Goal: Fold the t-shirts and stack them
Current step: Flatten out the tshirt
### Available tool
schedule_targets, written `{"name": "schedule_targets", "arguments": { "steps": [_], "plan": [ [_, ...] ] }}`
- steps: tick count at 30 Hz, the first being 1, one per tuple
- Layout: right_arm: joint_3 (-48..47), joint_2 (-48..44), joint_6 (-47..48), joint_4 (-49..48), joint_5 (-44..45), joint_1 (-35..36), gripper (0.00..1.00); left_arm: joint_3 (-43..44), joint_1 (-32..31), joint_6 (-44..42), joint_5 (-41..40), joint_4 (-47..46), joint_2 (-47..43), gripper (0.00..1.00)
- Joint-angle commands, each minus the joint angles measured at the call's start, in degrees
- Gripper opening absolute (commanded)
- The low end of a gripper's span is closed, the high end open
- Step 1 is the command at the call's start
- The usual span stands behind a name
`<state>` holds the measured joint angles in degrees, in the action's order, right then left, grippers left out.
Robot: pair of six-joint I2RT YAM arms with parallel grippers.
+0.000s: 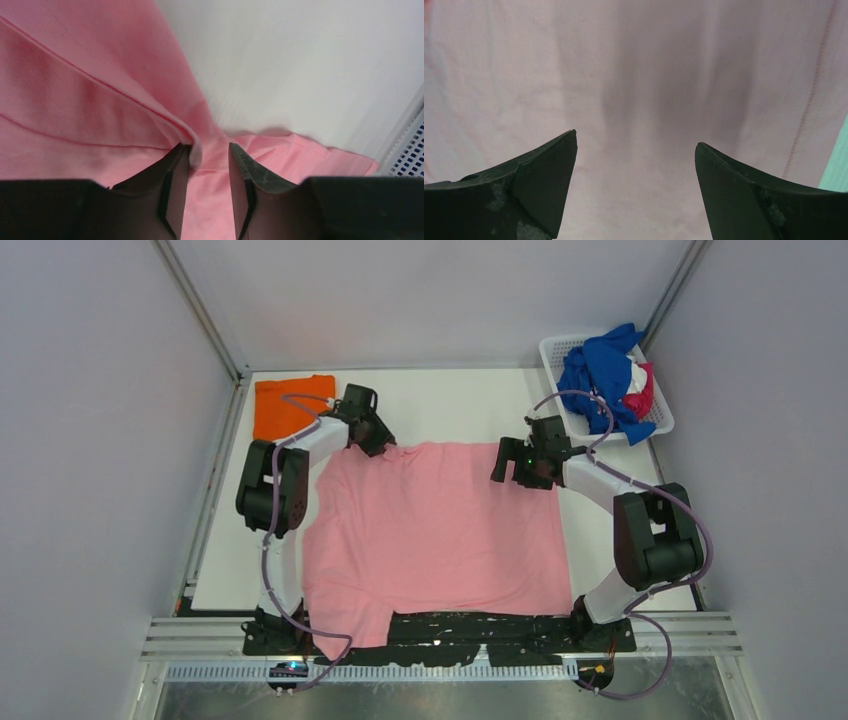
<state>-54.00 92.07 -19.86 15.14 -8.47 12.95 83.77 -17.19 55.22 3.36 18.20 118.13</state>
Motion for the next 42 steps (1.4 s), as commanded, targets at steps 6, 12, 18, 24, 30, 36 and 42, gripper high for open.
{"name": "schedule_targets", "arguments": {
  "steps": [6, 12, 18, 24, 30, 36, 42],
  "plan": [
    [-2.7, 0.1, 1.4, 0.1, 1.3, -0.1, 0.95, 5.8, -0.2, 0.0, -0.6, -0.3, 3.2, 0.0],
    [-2.8, 0.1, 1.8, 0.4, 1.5, -0.3, 0.95, 8.7, -0.2, -0.3, -1.2, 0.0, 4.5, 0.0],
    [-2.9, -0.2, 2.2, 1.0, 2.4, -0.6, 0.96, 16.4, -0.3, 1.3, -1.4, 0.5, 9.6, 0.0],
    [-3.0, 0.2, 2.2, 0.8, 2.5, -0.6, 0.95, 32.4, -1.0, 4.6, -0.3, 4.1, 19.3, 0.09],
    [-3.4, -0.8, 2.4, 1.3, 3.5, -0.7, 0.95, 50.9, -1.3, 2.4, 4.0, 10.4, 26.2, 0.99],
    [-3.8, -2.3, 2.1, 1.7, 4.1, -0.7, 0.96, 40.0, -1.6, -7.1, 2.8, 11.2, 13.3, 1.0],
    [-4.6, -4.3, 0.7, 4.1, 7.1, -0.7, 0.95, 22.5, -1.5, -16.4, -0.8, 17.8, -1.9, 1.0]
  ]
}}
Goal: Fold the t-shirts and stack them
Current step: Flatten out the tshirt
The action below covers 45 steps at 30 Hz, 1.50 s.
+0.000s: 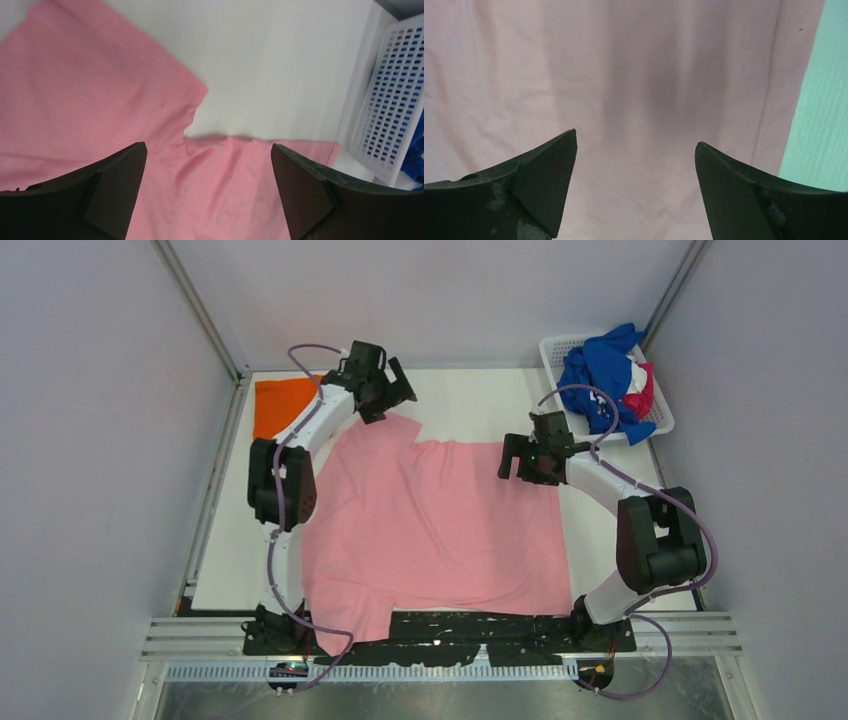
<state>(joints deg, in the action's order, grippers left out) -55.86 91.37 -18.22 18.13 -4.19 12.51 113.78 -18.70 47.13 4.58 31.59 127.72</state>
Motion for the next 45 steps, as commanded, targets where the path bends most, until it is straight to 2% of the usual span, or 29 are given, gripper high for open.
{"name": "schedule_targets", "arguments": {
  "steps": [1, 5, 8, 10, 14, 25, 33, 45],
  "plan": [
    [-2.7, -3.8, -1.1, 1.6, 2.8, -0.3, 0.95, -10.6, 0.0, -9.3, -1.5, 5.2, -13.6, 1.0],
    [-1.4, -4.1, -3.4, 2.2, 1.0, -0.3, 0.95, -26.2, 0.0, -10.9, 1.1, 5.6, -21.4, 1.0],
    [-0.5, -3.4, -3.9, 3.5, 1.1, -0.3, 0.95, -34.4, 0.0, -11.2, 0.2, 4.0, -25.2, 1.0],
    [-0.2, -2.1, -3.9, 4.1, 1.0, -0.4, 0.95, -37.3, 0.0, -10.6, -1.4, 3.4, -25.8, 1.0],
    [-0.4, 0.8, -4.1, 3.8, -0.4, -0.3, 0.95, -36.7, 0.2, -10.2, -0.4, 3.4, -23.2, 1.0],
    [-5.7, 9.2, -4.7, 4.4, 1.4, -0.4, 0.95, -27.7, 3.6, -5.7, 3.0, 5.8, -11.1, 1.0],
    [-13.4, 15.9, -6.1, 5.8, 2.7, -2.4, 0.95, -12.3, 5.3, -2.7, 3.8, 14.0, -0.7, 1.0],
    [-31.0, 27.3, -4.8, 9.0, 1.6, -5.9, 0.95, 5.9, 7.7, 3.1, 7.5, 17.7, 10.0, 1.0]
  ]
}}
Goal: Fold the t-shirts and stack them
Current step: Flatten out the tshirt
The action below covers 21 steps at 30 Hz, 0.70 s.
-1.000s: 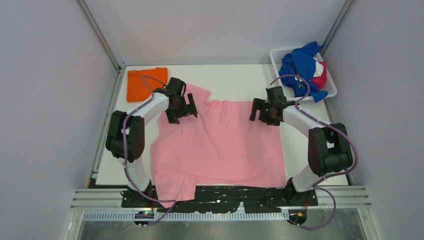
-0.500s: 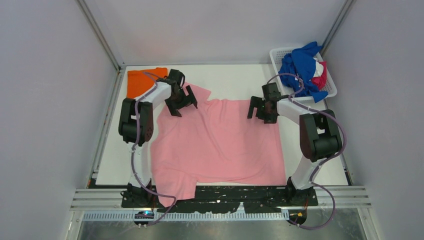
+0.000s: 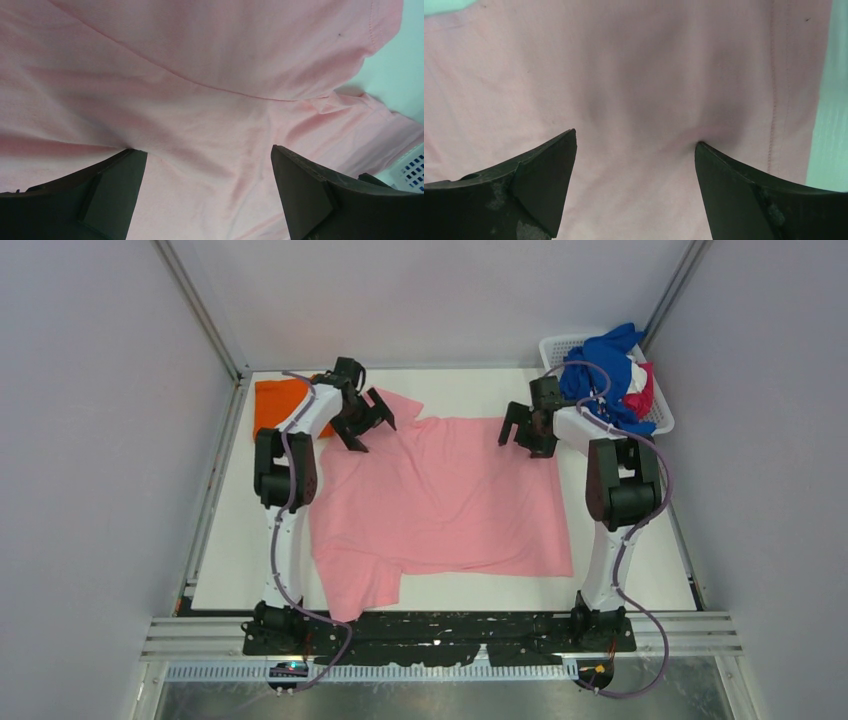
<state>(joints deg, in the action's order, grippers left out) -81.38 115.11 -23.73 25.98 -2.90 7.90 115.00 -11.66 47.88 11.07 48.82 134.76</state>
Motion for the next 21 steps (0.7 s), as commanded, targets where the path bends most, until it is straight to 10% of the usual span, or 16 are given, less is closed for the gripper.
{"name": "schedule_targets", "arguments": {
  "steps": [1, 13, 21],
  "plan": [
    [-6.2, 4.5, 1.0, 1.3, 0.3, -1.5, 0.95, 5.3, 0.8, 2.7, 0.9, 0.0, 3.6, 1.0],
    [-13.5, 1.9, 3.9, 2.3, -1.0, -1.3, 0.95, 7.2, 1.5, -0.3, 1.2, -1.5, -1.9, 1.0],
    [-0.5, -16.7, 3.9, 1.0, 1.2, 1.8, 0.95, -14.7, -0.2, -6.0, -4.5, -3.0, -25.8, 1.0]
  ]
}}
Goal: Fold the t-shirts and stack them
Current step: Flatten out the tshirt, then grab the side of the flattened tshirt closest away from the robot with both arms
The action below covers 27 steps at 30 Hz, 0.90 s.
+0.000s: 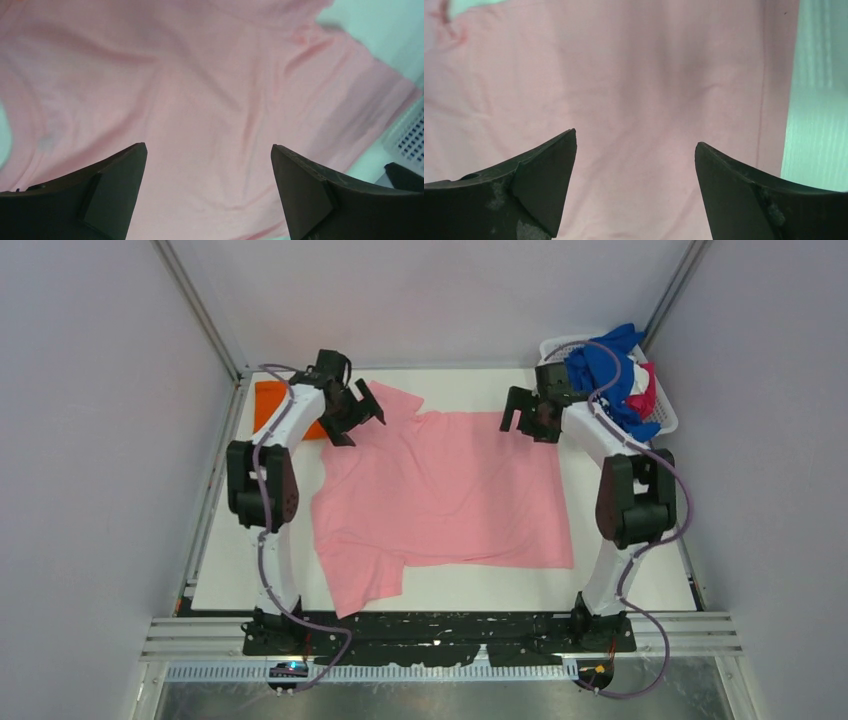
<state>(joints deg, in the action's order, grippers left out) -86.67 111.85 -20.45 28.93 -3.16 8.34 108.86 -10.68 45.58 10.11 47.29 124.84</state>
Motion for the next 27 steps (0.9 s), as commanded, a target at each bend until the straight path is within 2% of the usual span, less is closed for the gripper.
{"name": "schedule_targets", "arguments": {
  "steps": [1, 6, 12, 16, 20, 23, 27],
  "plan": [
    [8.8, -17.4, 0.4, -2.8, 1.6, 1.3, 0.95, -12.9, -1.6, -4.1, -4.3, -2.3, -20.1, 1.0],
    [23.8, -31.0, -1.4, -5.7, 2.7, 1.3, 0.95, -35.3, -5.5, -4.9, -8.4, -2.9, -39.9, 1.0],
    [34.0, -42.1, -3.9, -8.3, 1.7, -0.6, 0.95, -56.6, -12.8, -2.8, -13.1, 2.3, -60.0, 1.0],
    [38.6, -45.3, -6.4, -10.6, -1.2, -3.0, 0.96, -65.7, -20.2, 1.9, -16.0, 10.6, -70.7, 1.0],
    [41.0, -47.3, -6.6, -11.6, -1.2, -3.4, 0.95, -72.8, -27.6, 9.4, -15.1, 17.4, -79.1, 0.98],
    [41.5, -47.2, -6.5, -11.5, -0.7, -3.5, 0.95, -77.6, -31.2, 13.8, -13.9, 17.4, -83.5, 0.9],
    [41.2, -46.3, -6.4, -11.2, -0.5, -3.5, 0.95, -81.7, -33.3, 15.6, -11.2, 13.9, -83.9, 0.72]
  ]
}}
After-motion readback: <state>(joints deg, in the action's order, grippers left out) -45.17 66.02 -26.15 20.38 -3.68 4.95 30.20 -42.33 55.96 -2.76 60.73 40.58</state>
